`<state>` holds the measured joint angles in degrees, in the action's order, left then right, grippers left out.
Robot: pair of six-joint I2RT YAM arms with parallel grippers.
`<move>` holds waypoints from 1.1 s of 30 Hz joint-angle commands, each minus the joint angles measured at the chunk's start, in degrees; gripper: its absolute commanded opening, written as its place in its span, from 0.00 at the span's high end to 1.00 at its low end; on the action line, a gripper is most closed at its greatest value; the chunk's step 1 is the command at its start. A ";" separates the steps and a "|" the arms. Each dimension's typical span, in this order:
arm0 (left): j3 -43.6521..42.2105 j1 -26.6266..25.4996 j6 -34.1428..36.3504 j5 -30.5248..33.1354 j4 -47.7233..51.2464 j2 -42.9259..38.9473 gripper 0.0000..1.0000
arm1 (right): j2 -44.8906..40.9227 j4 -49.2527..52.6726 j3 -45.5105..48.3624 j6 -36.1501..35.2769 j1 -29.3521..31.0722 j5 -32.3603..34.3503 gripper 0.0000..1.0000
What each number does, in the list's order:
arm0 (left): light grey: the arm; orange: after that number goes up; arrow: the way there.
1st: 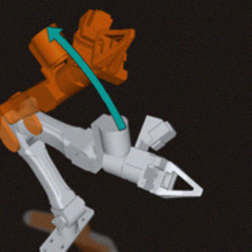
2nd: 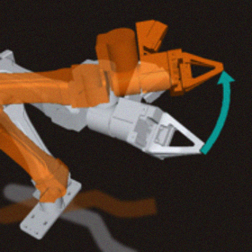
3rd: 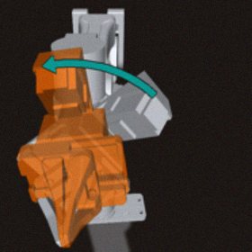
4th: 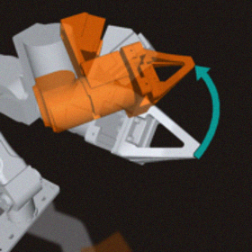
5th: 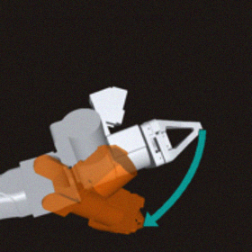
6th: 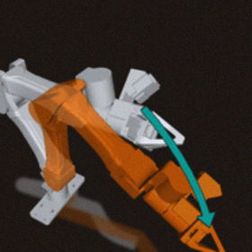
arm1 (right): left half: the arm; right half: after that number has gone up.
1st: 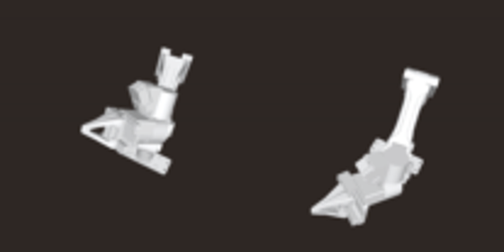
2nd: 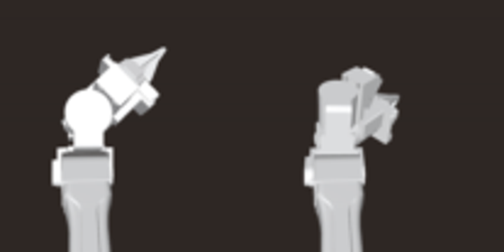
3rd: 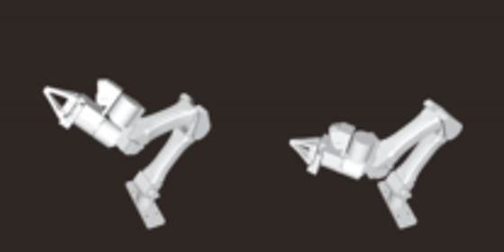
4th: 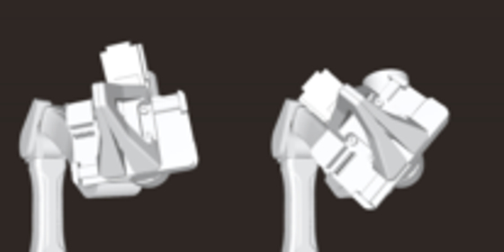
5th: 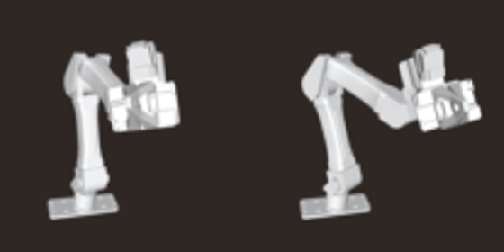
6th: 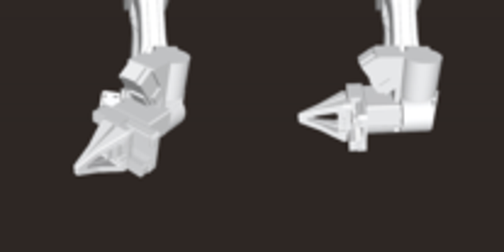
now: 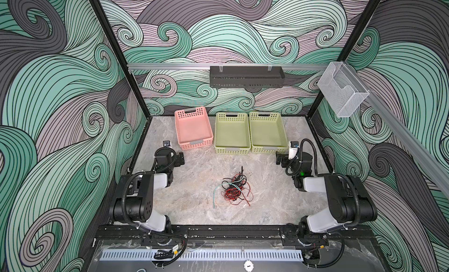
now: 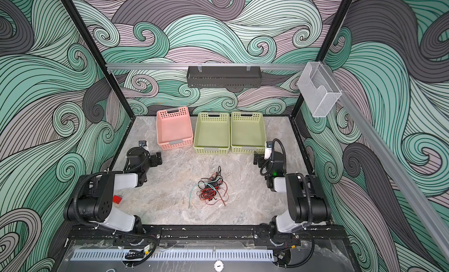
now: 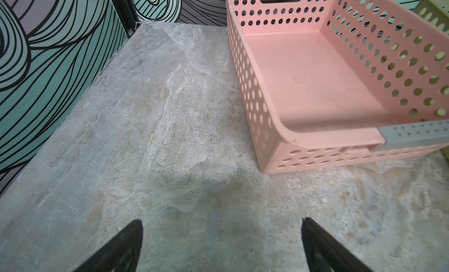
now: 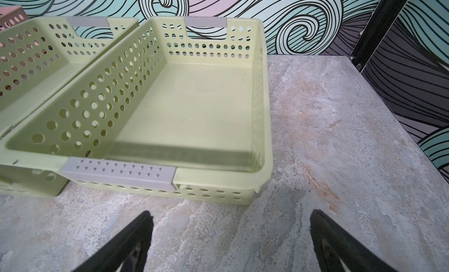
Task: Untangle the cables
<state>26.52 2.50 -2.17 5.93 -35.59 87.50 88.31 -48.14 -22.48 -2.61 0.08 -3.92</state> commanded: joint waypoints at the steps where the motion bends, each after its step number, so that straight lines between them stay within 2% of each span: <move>1: 1.78 0.12 -0.25 -0.70 -0.26 -0.57 0.01 | -0.39 -0.82 -0.37 -0.10 -0.12 -0.50 0.00; 8: 1.61 0.22 0.22 -1.49 -0.12 -1.72 0.01 | -0.26 -1.03 -0.37 0.09 -0.17 -0.40 0.00; 11: 7.57 -0.19 3.14 -8.53 16.42 -9.30 0.01 | -1.74 1.99 -1.96 1.29 0.10 4.20 0.00; 13: 10.52 -0.70 -0.53 -9.84 23.99 -15.59 0.01 | -7.57 12.38 -5.40 0.87 1.07 6.60 0.00; 16: 13.64 -1.68 -5.83 -14.71 32.22 -24.44 0.01 | -14.92 37.59 -17.44 2.60 4.60 14.07 0.00; 18: 18.78 -3.04 -13.64 -13.07 43.41 -29.40 0.01 | -17.15 53.94 -27.64 8.60 6.53 15.94 0.00; 19: 21.89 -3.60 -15.56 -14.20 49.47 -31.16 0.01 | -17.63 62.69 -32.47 12.26 6.45 14.32 0.00; 21: 26.81 -5.93 -15.62 -15.30 59.79 -34.74 0.01 | -18.45 73.49 -39.33 19.48 5.95 8.99 0.00; 24: 29.67 -8.55 -15.86 -15.85 66.84 -40.74 0.01 | -21.20 73.68 -36.71 31.33 4.30 4.83 0.00; 25: 29.85 -8.65 -16.98 -16.87 67.38 -42.90 0.01 | -22.08 70.80 -34.52 32.46 2.91 0.44 0.01; 26: 29.79 -8.65 -16.84 -18.26 67.53 -45.09 0.01 | -22.74 69.40 -32.98 32.66 2.01 -2.92 0.09; 28: 29.18 -8.65 -16.41 -19.62 68.35 -49.95 0.01 | -23.61 71.84 -33.24 32.23 2.17 -3.46 0.20; 33: 21.64 -8.66 -23.97 -10.48 67.06 -62.52 0.01 | -25.62 80.83 -35.13 31.78 5.19 -4.88 0.25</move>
<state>51.46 -5.93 -20.99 -9.15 27.11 29.54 64.95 25.15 -56.62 27.09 3.42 -5.19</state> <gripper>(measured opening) 0.988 0.750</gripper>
